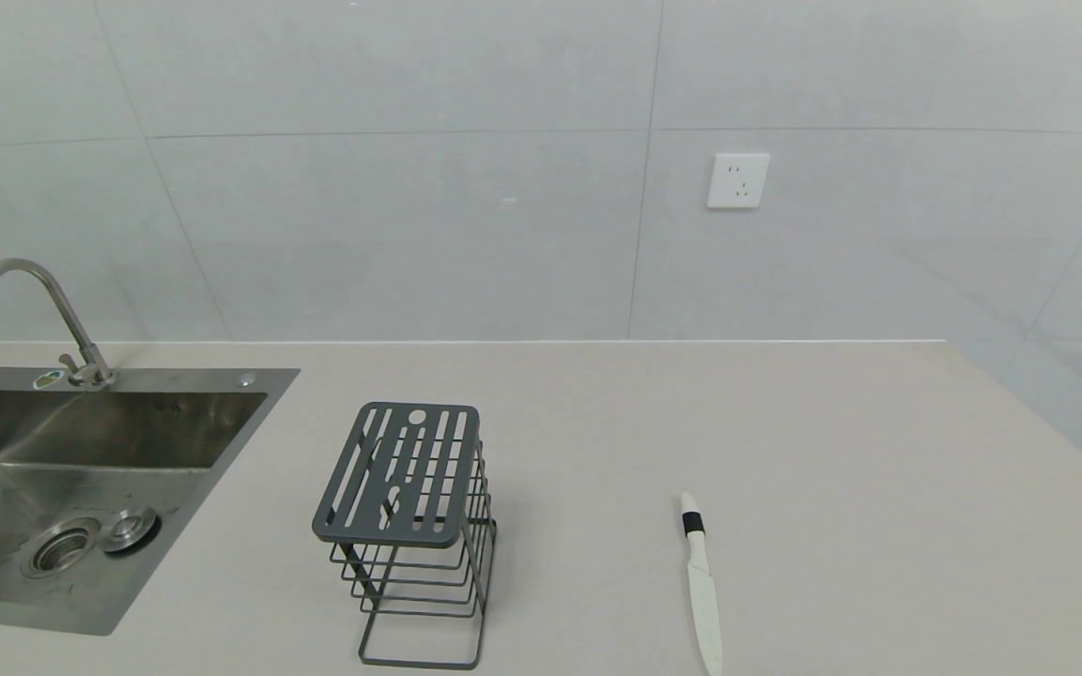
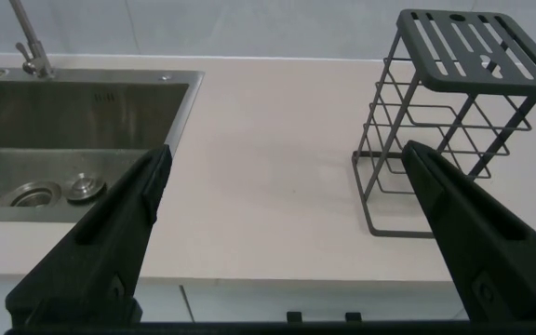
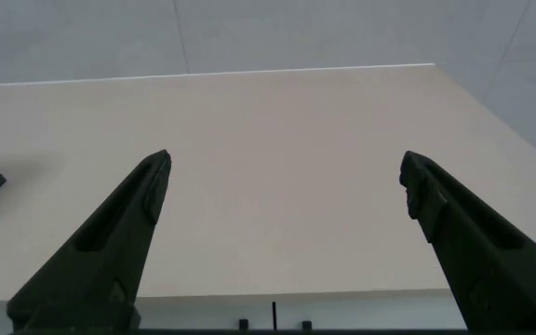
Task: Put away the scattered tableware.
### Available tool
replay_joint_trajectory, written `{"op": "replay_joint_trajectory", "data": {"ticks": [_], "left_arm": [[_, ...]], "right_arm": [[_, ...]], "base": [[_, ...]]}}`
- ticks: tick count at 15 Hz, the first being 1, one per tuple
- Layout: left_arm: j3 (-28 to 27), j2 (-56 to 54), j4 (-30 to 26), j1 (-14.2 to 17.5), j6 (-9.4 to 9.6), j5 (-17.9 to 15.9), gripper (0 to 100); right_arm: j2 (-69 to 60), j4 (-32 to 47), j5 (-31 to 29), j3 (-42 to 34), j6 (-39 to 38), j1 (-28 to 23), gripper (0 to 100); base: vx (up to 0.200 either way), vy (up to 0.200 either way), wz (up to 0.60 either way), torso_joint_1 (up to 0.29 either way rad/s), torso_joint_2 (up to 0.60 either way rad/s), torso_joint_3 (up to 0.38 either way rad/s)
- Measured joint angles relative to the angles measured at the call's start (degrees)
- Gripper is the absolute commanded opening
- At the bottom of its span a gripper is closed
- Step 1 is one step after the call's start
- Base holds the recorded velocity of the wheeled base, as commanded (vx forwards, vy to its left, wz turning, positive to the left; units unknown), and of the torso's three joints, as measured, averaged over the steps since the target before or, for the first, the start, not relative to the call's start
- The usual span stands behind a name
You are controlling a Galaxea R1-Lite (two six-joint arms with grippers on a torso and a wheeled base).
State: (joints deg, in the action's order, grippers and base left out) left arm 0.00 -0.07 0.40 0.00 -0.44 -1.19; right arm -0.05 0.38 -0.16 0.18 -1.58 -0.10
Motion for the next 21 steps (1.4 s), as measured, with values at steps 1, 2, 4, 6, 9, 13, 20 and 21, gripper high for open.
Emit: {"op": "replay_joint_trajectory", "data": {"ticks": [1,2,4,6,9,13,20,21], "left_arm": [[0.0,0.0,0.0,0.0,0.09,0.0,100],[0.0,0.0,0.0,0.0,0.15,0.0,100],[0.0,0.0,0.0,0.0,0.44,-0.1,100],[0.0,0.0,0.0,0.0,0.57,-0.1,100],[0.0,0.0,-0.1,0.0,0.62,-0.1,100],[0.0,0.0,-0.1,0.1,0.68,-0.2,100],[0.0,0.0,-0.1,0.0,0.71,-0.2,100],[0.0,0.0,-0.1,0.0,0.71,-0.2,100]], "right_arm": [[0.0,-0.2,0.3,0.0,0.2,0.0,100],[0.0,-2.5,0.7,-0.1,0.3,0.0,100],[0.0,-13.1,1.7,-0.1,0.0,0.0,100],[0.0,-16.1,10.9,0.7,0.1,0.0,100],[0.8,-7.7,18.8,5.0,1.4,-0.1,100],[7.7,-5.6,21.3,10.9,2.6,0.0,100],[32.7,-5.3,28.1,11.8,9.4,8.5,100],[36.8,-5.3,28.3,11.6,9.7,11.0,100]], "base": [[0.0,0.0,0.0,0.0,0.0,0.0],[0.0,0.0,0.0,0.0,0.0,0.0],[0.0,0.0,0.0,0.0,0.0,0.0],[0.0,0.0,0.0,0.0,0.0,0.0],[0.0,0.0,0.0,0.0,0.0,0.0],[0.0,0.0,0.0,0.0,0.0,0.0],[0.0,0.0,0.0,0.0,0.0,0.0],[0.0,0.0,0.0,0.0,0.0,0.0]]}}
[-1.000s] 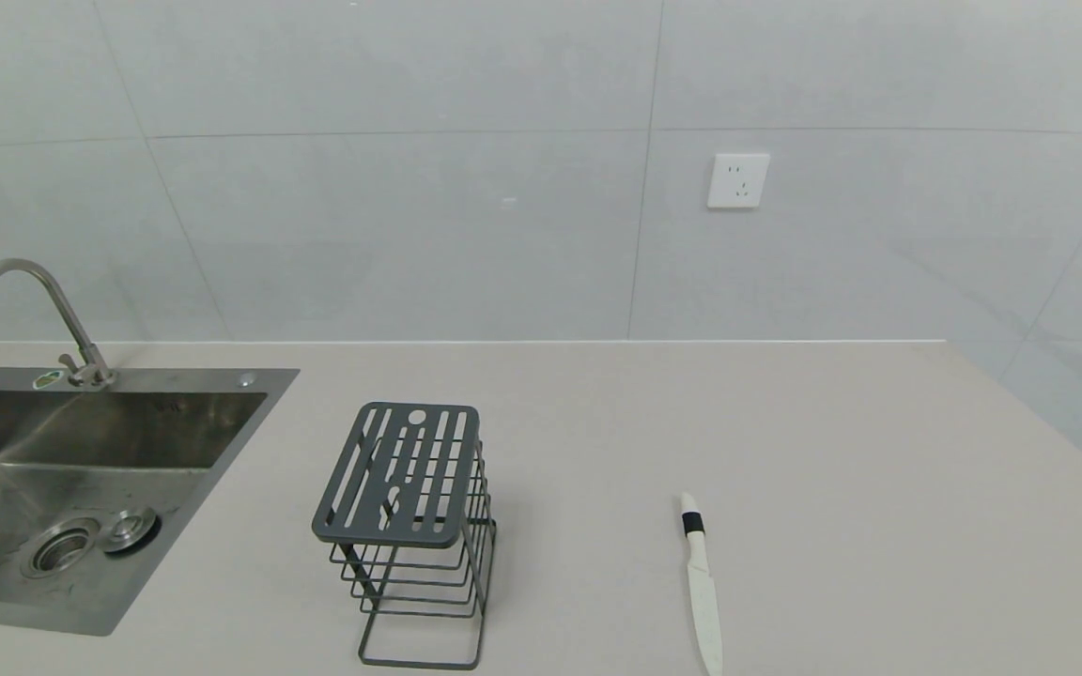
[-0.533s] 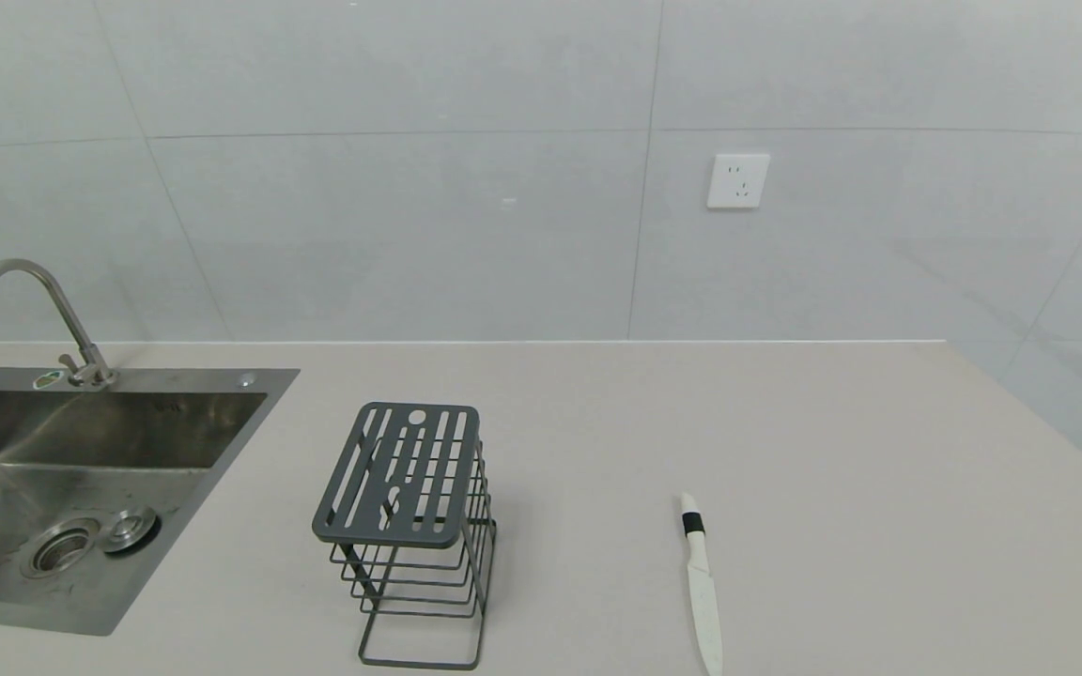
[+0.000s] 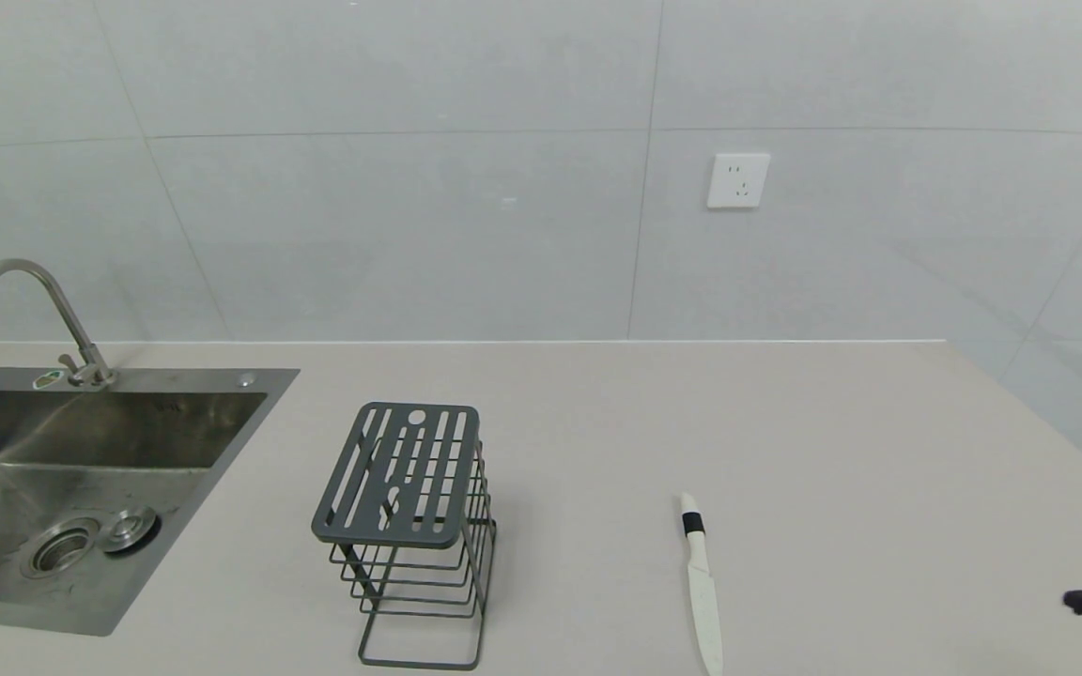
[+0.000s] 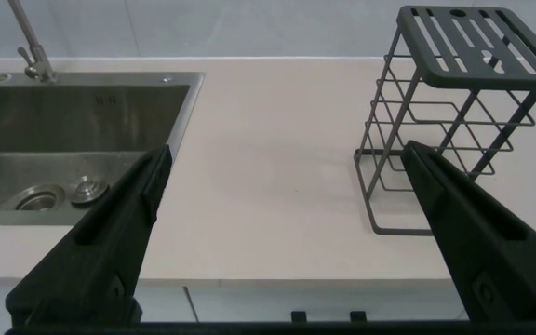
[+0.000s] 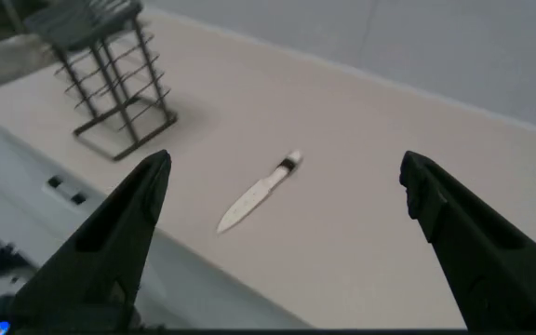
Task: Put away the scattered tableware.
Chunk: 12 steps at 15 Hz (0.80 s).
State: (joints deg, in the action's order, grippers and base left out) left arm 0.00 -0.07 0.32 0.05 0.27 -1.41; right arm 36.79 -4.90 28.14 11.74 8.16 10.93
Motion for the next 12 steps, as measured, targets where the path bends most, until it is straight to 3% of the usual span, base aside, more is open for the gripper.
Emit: {"op": "replay_joint_trajectory", "data": {"ticks": [3,6,10,12], "left_arm": [[0.0,0.0,0.0,0.0,0.05,0.0,100],[0.0,0.0,0.0,0.0,0.17,0.0,100],[0.0,0.0,0.0,0.0,0.2,0.0,100],[0.0,0.0,0.0,0.0,0.13,0.0,100]], "right_arm": [[13.6,-0.9,0.0,-0.5,1.3,5.0,100],[25.8,-4.0,-0.9,-0.9,3.5,6.1,100],[41.1,-17.9,-2.1,-2.2,4.9,5.7,100],[48.3,-26.9,-6.2,-3.0,5.1,7.0,100]], "base": [[0.0,0.0,0.0,0.0,0.0,0.0],[0.0,0.0,0.0,0.0,0.0,0.0],[0.0,0.0,0.0,0.0,0.0,0.0],[0.0,0.0,0.0,0.0,0.0,0.0]]}}
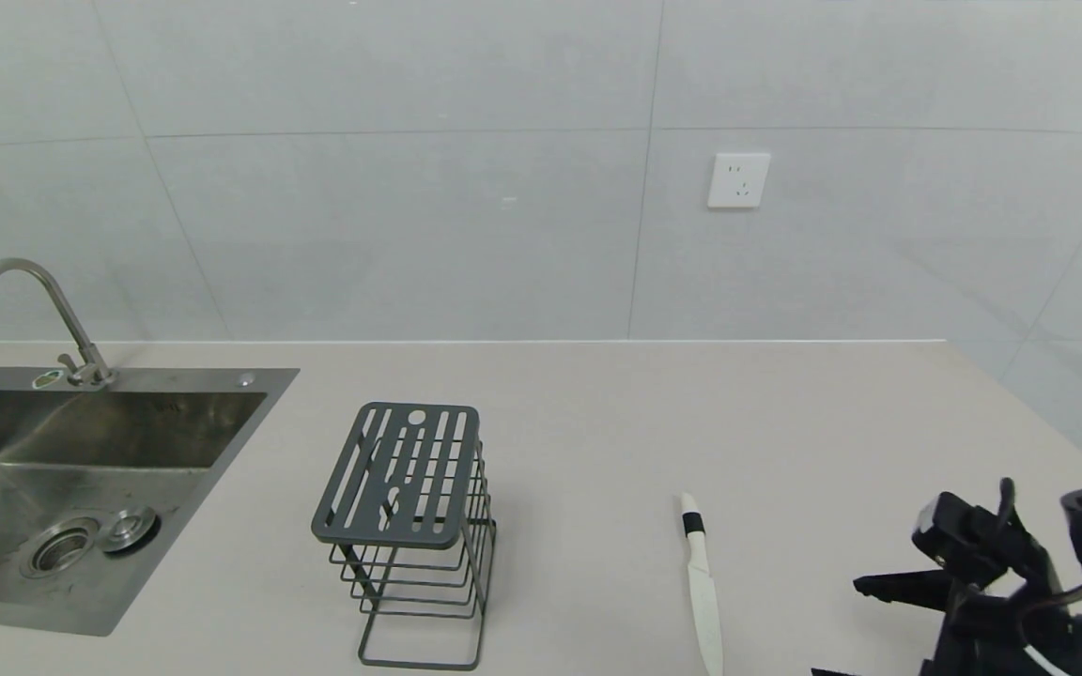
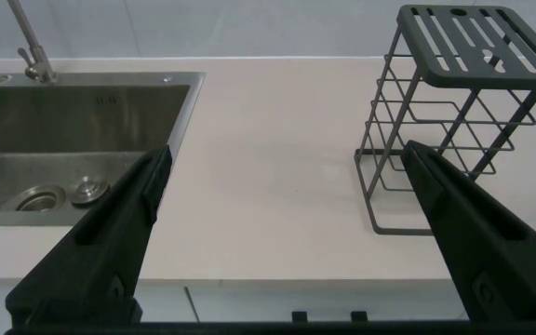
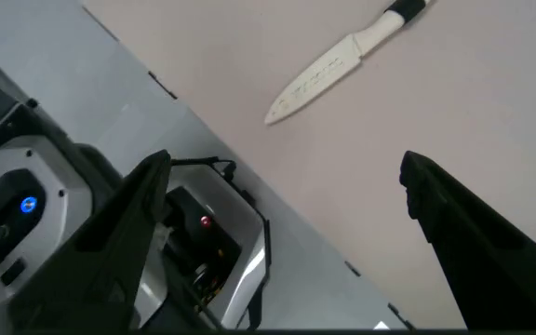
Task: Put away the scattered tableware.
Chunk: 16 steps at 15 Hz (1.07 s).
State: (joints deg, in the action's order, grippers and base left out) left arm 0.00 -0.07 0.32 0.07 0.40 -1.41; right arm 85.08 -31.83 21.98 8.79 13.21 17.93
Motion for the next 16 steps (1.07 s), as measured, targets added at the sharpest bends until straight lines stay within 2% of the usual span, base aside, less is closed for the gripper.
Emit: {"op": "replay_joint_trajectory", "data": {"ticks": [1,3,7,10,14,16], "left_arm": [[0.0,0.0,0.0,0.0,-0.05,0.0,100],[0.0,0.0,0.0,0.0,-0.05,0.0,100],[0.0,0.0,0.0,0.0,-0.11,0.0,100],[0.0,0.0,0.0,0.0,-0.16,0.1,100],[0.0,0.0,0.0,0.0,-0.16,0.0,100],[0.0,0.0,0.0,0.0,-0.16,0.0,100]], "right_arm": [[2.7,-3.2,-3.0,0.1,-0.1,1.3,100],[7.0,-4.9,-7.7,2.3,-1.6,4.1,100],[14.2,-5.0,-14.8,9.3,-11.3,10.2,100],[19.4,-4.9,-23.4,12.4,-20.2,14.7,100],[25.7,-4.9,-28.3,15.0,-24.8,18.0,100],[28.2,-3.8,-31.5,17.9,-29.7,19.3,100]], "base": [[0.0,0.0,0.0,0.0,0.0,0.0],[0.0,0.0,0.0,0.0,0.0,0.0],[0.0,0.0,0.0,0.0,0.0,0.0],[0.0,0.0,0.0,0.0,0.0,0.0],[0.0,0.0,0.0,0.0,0.0,0.0],[0.0,0.0,0.0,0.0,0.0,0.0]]}}
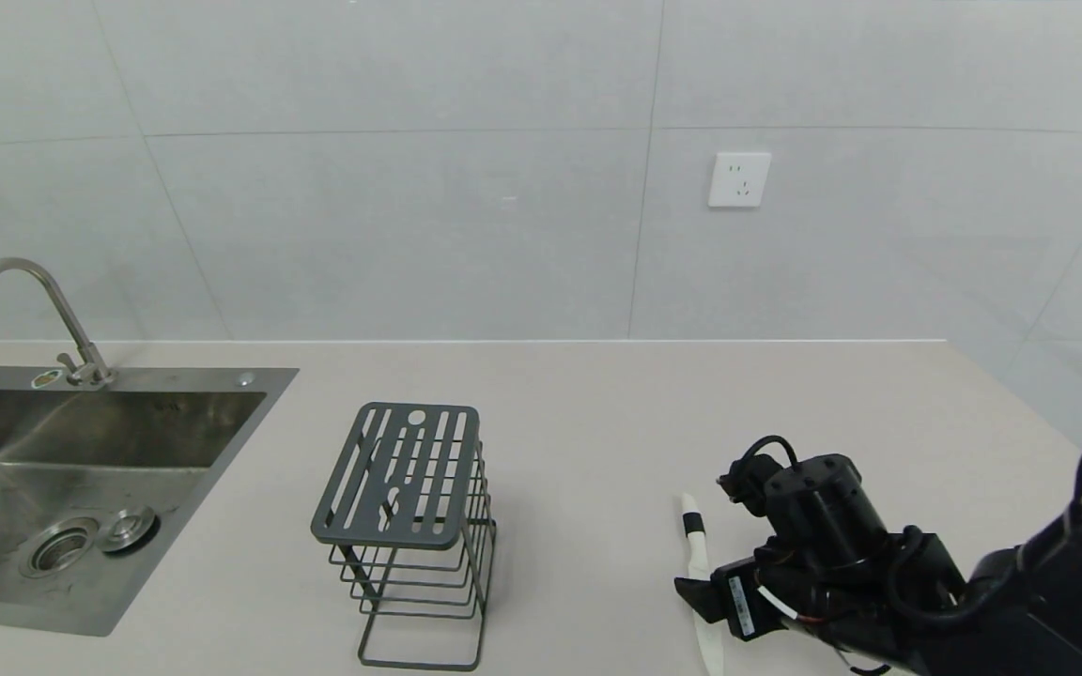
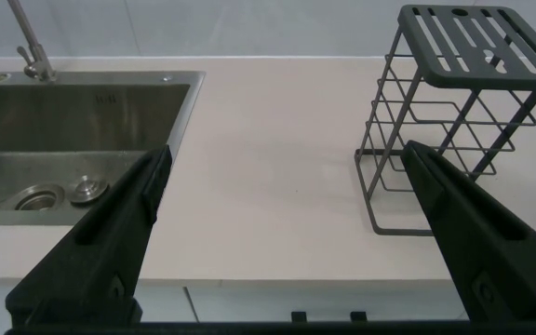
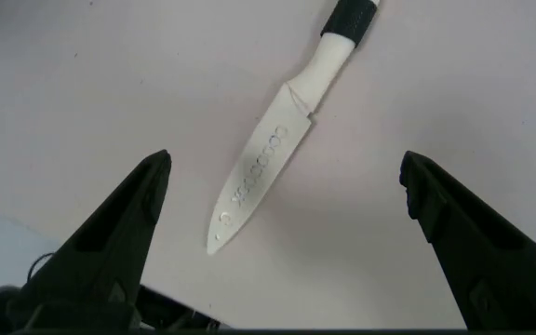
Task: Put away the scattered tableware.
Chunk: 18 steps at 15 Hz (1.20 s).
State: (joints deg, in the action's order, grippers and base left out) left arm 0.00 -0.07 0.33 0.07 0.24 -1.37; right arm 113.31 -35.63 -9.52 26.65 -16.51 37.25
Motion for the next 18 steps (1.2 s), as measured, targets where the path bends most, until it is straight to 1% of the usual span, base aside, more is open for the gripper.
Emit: {"op": "replay_joint_trajectory", "data": {"ticks": [2,5,8,12,18], "left_arm": [[0.0,0.0,0.0,0.0,0.0,0.0,100],[0.0,0.0,0.0,0.0,0.0,0.0,100],[0.0,0.0,0.0,0.0,0.02,0.0,100],[0.0,0.0,0.0,0.0,0.0,0.0,100],[0.0,0.0,0.0,0.0,-0.06,0.0,100]], "right_arm": [[2.1,2.8,-0.9,2.3,-3.2,1.7,100],[5.1,5.3,-4.8,5.6,-7.1,3.5,100],[8.0,5.5,-8.1,8.1,-7.4,3.5,100],[10.4,5.7,-10.3,10.0,-9.2,2.6,100],[12.3,5.6,-10.8,10.6,-10.0,2.8,100]], "base": [[0.0,0.0,0.0,0.0,0.0,0.0],[0.0,0.0,0.0,0.0,0.0,0.0],[0.0,0.0,0.0,0.0,0.0,0.0],[0.0,0.0,0.0,0.0,0.0,0.0],[0.0,0.0,0.0,0.0,0.0,0.0]]}}
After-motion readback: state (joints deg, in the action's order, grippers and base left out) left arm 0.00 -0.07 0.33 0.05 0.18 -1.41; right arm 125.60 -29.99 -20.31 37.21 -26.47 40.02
